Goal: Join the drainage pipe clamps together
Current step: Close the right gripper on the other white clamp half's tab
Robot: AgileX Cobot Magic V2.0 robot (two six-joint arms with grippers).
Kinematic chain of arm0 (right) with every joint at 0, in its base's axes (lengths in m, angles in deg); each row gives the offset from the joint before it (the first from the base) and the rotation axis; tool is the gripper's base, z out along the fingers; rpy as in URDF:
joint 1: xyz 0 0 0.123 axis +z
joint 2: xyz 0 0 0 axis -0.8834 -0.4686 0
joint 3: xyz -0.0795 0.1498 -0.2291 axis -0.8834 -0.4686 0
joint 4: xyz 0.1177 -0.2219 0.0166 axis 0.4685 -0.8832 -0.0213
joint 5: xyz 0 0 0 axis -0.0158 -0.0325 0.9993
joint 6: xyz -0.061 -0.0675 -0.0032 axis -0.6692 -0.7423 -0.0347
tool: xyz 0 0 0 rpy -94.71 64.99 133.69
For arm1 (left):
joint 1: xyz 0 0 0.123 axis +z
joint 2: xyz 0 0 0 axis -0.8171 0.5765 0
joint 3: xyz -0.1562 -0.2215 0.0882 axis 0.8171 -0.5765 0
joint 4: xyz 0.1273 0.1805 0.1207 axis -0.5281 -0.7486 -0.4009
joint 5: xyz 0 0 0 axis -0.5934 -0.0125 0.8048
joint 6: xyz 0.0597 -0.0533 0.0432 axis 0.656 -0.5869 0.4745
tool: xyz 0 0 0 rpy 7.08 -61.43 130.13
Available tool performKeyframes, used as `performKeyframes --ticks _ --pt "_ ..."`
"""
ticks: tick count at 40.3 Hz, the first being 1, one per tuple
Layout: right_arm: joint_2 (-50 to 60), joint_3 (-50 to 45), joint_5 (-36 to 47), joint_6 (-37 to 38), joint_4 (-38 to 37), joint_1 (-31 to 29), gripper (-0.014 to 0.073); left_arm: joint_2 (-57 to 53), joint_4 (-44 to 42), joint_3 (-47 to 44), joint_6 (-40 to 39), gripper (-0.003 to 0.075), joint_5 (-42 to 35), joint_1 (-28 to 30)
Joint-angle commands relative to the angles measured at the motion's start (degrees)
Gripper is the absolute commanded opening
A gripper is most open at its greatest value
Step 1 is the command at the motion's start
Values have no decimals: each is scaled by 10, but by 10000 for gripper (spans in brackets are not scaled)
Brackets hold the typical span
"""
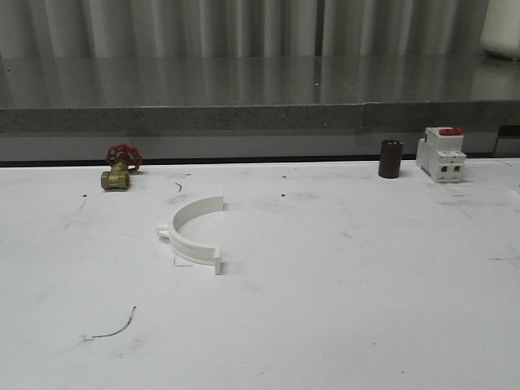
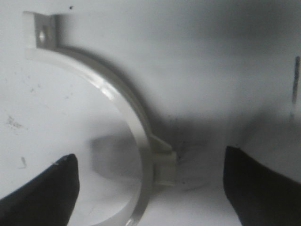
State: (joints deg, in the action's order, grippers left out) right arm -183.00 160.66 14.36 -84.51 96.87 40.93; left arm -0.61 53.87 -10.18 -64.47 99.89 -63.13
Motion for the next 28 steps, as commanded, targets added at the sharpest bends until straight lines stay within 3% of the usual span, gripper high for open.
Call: performKeyframes --ticks 1,13,28 --pt "26 25 -8 -8 8 -1 557 5 0 15 0 -20 -46 1" --pt "23 25 -22 -8 8 -1 209 5 0 15 0 -20 -46 1" --pt "43 25 -31 4 8 -1 194 5 0 15 0 -20 -46 1"
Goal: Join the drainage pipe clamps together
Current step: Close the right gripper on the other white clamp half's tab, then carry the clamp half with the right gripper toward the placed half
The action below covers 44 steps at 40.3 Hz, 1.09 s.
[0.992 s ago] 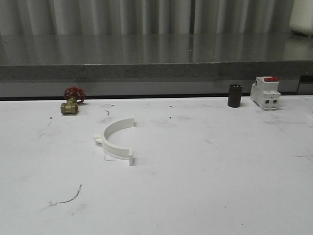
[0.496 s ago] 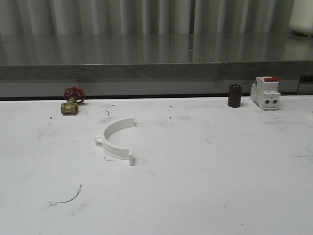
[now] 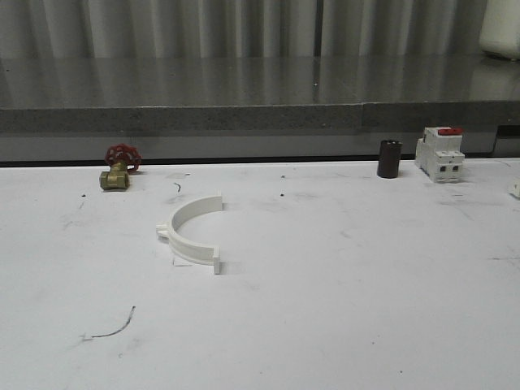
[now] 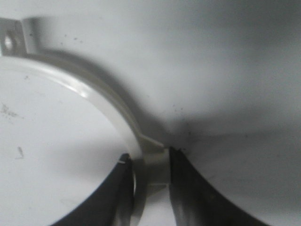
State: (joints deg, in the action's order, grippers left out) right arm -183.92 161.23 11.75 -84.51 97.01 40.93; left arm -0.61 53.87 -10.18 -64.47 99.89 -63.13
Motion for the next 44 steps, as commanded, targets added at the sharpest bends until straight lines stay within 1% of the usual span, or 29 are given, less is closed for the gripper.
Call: performKeyframes --ticks 1,4,9,16,25,33,38,44 --pt "57 19 -5 11 7 -1 194 5 0 15 0 -20 -46 1" --pt "78 19 -5 34 7 0 193 5 0 15 0 -20 -46 1" --pt "117 19 -6 53 6 12 191 5 0 15 0 -20 -46 1" --pt "166 19 -19 94 3 62 191 5 0 15 0 -20 -46 1" --pt "198 19 -23 193 -9 184 188 5 0 15 0 -20 -46 1" --pt "198 19 -20 312 -72 314 188 5 0 15 0 -20 -46 1" --pt "195 19 -12 384 -104 382 188 5 0 15 0 -20 -46 1" --pt "176 19 6 424 -109 448 188 5 0 15 0 -20 -46 1"
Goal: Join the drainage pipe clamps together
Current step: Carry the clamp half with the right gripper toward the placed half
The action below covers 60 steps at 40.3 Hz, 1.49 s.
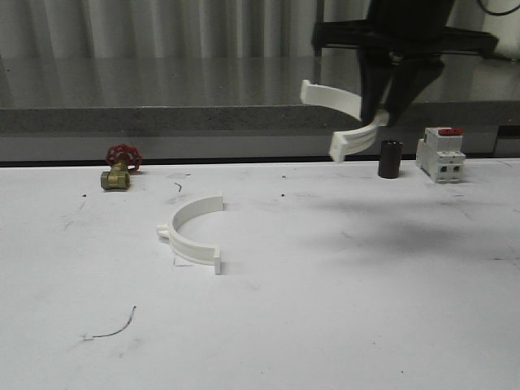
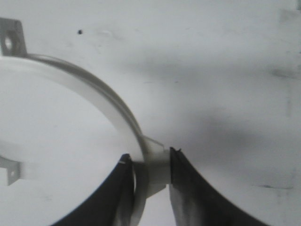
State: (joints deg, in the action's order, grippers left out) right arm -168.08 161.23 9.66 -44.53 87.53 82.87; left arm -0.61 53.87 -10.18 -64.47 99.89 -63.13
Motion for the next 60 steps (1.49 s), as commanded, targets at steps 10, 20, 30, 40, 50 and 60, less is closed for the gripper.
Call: performKeyframes --ticks 10,20,30,40,50,60 --pt "-32 35 55 65 -15 90 188 5 0 15 0 -20 -46 1" --pt "-100 101 27 74 -13 104 188 5 0 15 0 -20 -46 1" --pt "-130 109 31 113 -24 104 188 5 0 15 0 -20 -46 1" --pt "-133 109 44 132 -34 104 188 5 0 15 0 -20 -46 1" --pt "-149 109 50 141 -35 104 188 5 0 15 0 -20 -46 1" --pt "-162 110 59 144 -35 104 188 5 0 15 0 -20 -46 1"
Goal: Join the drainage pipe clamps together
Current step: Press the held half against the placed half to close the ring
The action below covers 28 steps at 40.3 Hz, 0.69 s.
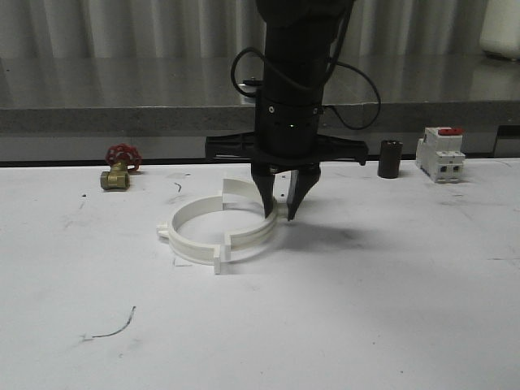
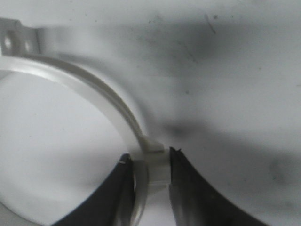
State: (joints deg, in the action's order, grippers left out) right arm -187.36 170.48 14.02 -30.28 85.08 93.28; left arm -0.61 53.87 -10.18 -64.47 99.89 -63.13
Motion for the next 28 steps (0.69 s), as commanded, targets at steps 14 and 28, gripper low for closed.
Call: performKeyframes --ticks 14,28 --pt "26 18 16 5 -11 -1 188 5 0 15 0 -20 -46 1" --pt "26 18 13 6 -11 -1 188 5 0 15 0 -20 -46 1"
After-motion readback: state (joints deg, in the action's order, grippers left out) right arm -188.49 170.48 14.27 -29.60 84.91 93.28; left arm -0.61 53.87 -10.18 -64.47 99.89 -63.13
